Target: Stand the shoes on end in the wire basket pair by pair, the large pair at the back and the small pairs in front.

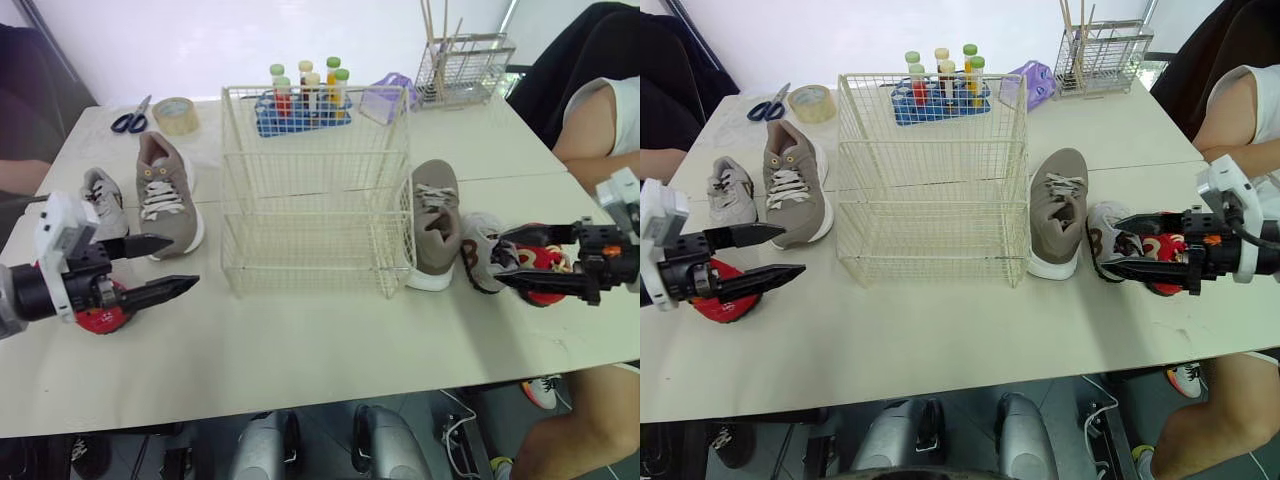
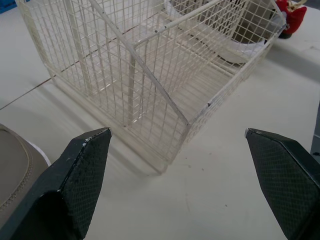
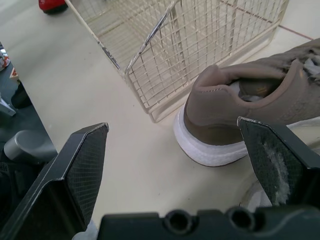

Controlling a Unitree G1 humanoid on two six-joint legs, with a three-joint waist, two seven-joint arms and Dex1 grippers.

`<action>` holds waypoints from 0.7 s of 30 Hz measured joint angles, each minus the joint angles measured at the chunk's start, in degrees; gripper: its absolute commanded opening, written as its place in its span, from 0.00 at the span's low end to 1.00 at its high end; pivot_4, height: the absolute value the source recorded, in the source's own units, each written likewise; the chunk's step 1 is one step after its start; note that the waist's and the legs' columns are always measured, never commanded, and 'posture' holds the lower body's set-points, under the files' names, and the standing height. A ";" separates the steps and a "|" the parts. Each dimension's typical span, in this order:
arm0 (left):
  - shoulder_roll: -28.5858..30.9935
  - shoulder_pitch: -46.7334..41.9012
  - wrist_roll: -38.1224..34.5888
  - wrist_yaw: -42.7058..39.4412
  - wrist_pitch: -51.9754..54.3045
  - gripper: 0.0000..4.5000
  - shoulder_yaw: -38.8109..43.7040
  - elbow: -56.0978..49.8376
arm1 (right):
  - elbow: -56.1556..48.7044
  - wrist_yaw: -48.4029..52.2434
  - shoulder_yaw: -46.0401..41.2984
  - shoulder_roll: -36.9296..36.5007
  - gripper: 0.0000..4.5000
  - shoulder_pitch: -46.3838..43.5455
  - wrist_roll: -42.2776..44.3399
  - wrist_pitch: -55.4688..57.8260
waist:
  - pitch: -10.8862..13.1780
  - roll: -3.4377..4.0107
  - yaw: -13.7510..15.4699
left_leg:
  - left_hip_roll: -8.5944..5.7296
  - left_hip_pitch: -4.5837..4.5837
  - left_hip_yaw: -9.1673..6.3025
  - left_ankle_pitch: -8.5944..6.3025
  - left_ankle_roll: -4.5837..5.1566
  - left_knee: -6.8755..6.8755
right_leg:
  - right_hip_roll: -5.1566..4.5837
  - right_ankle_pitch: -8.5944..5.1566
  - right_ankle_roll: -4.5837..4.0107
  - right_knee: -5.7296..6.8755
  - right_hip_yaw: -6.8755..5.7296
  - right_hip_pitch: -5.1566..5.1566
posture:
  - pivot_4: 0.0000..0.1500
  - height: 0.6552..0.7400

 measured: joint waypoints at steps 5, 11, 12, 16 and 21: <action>-0.03 1.61 0.44 -0.16 -0.39 0.99 0.38 -0.04 | -1.93 -0.74 -1.07 -0.01 1.00 0.80 0.78 2.20 | 0.00 0.00 0.02 | 0.00 0.00 0.00 -0.01 0.03 0.00 | -0.01 0.00 -0.01 0.00 0.01 -0.01 | 1.00 1.00; -0.07 1.58 -0.09 0.30 -0.39 0.99 0.38 -0.38 | -3.50 -2.46 -1.05 -0.01 1.00 0.21 1.97 3.76 | 0.00 0.00 0.01 | -0.01 0.00 0.00 -0.05 0.09 0.00 | -0.04 0.00 -0.01 0.00 0.01 -0.08 | 1.00 1.00; -0.12 1.59 -0.20 0.31 -0.39 0.99 0.38 -0.41 | -3.56 -2.69 -1.04 0.00 1.00 0.06 2.00 3.82 | 0.00 0.00 0.01 | -0.01 0.00 0.00 -0.05 0.08 0.00 | -0.04 0.00 -0.01 0.00 0.01 -0.06 | 1.00 1.00; -0.58 1.68 -0.40 0.46 -0.39 0.99 0.38 -0.53 | -3.75 -3.74 -0.96 -0.01 1.00 -0.16 2.22 4.59 | 0.00 0.00 0.02 | -0.01 0.00 0.00 -0.02 0.03 0.00 | -0.04 0.00 -0.01 0.00 0.01 -0.02 | 1.00 1.00; -0.60 2.16 -0.69 0.36 -0.38 0.99 0.38 -1.59 | -5.36 -6.23 -0.96 0.17 1.00 -0.13 2.50 6.47 | 0.00 0.00 0.01 | -0.01 0.00 0.01 0.00 0.00 0.00 | -0.03 0.00 -0.01 0.01 0.02 0.02 | 1.00 1.00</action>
